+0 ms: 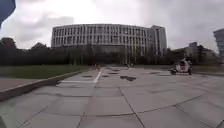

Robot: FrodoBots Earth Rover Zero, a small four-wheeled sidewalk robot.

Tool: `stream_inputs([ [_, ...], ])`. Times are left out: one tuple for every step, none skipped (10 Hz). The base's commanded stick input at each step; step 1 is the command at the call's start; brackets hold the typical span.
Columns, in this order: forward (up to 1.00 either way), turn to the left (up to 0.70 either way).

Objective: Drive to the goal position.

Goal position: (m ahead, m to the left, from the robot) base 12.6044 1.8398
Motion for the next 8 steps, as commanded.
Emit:
stream_inputs([
  [0.70, 0.00],
  [0.70, 0.00],
  [0.70, 0.00],
  [0.70, 0.00],
  [0.70, 0.00],
  [0.70, 0.00],
  [0.70, 0.00],
  [0.70, 0.00],
])
